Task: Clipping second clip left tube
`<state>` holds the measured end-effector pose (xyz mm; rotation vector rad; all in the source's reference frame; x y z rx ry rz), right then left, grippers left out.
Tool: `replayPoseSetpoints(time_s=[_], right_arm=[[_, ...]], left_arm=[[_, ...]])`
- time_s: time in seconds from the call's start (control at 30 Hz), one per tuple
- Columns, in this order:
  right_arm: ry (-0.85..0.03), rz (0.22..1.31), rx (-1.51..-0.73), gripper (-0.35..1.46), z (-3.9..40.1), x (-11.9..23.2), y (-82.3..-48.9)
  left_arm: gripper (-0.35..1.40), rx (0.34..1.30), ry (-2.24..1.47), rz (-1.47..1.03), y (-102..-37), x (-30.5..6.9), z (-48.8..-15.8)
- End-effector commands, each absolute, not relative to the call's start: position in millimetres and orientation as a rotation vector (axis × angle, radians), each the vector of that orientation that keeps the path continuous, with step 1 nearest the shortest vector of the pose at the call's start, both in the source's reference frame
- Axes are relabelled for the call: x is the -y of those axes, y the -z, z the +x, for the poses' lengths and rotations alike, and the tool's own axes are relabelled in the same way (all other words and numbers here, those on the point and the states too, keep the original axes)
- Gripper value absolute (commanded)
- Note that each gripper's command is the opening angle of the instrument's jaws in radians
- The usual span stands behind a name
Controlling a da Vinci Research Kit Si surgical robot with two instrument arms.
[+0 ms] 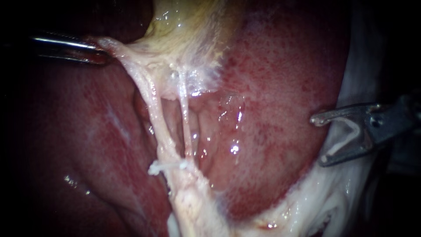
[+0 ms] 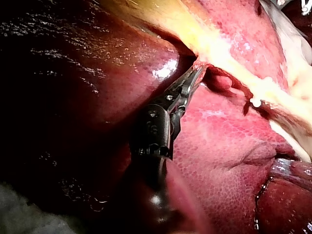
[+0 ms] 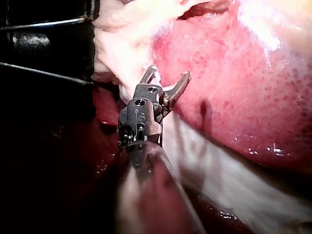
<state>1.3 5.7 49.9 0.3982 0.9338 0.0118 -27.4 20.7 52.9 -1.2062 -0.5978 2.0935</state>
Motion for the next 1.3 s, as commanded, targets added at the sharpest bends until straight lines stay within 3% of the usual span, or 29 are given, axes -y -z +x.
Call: replayPoseSetpoints(time_s=[0.03,0.17,0.37,0.7,1.0,1.3], right_arm=[[-0.036,0.409,-0.952,0.48,2.4,-5.4,-49.9],[-0.103,0.453,-0.99,0.48,5.7,-4.6,-49.7],[-0.269,0.573,-1.048,0.48,11.1,-3.7,-50.4],[-0.455,0.73,-1.138,0.49,16.2,-2.9,-52.3],[-0.511,0.83,-1.144,0.49,18.2,-1.9,-55.1],[-0.531,0.857,-1.126,0.49,19.1,-1.0,-58.4]], left_arm=[[-0.35,0.597,-2.094,-1.206,-53.0,-20.7,-27.4],[-0.35,0.596,-2.094,-1.206,-53.0,-20.6,-27.5],[-0.35,0.596,-2.094,-1.206,-53.0,-20.6,-27.5],[-0.35,0.595,-2.094,-1.206,-53.0,-20.6,-27.5],[-0.35,0.595,-2.095,-1.206,-53.0,-20.6,-27.5],[-0.35,0.595,-2.095,-1.206,-53.1,-20.6,-27.5]])
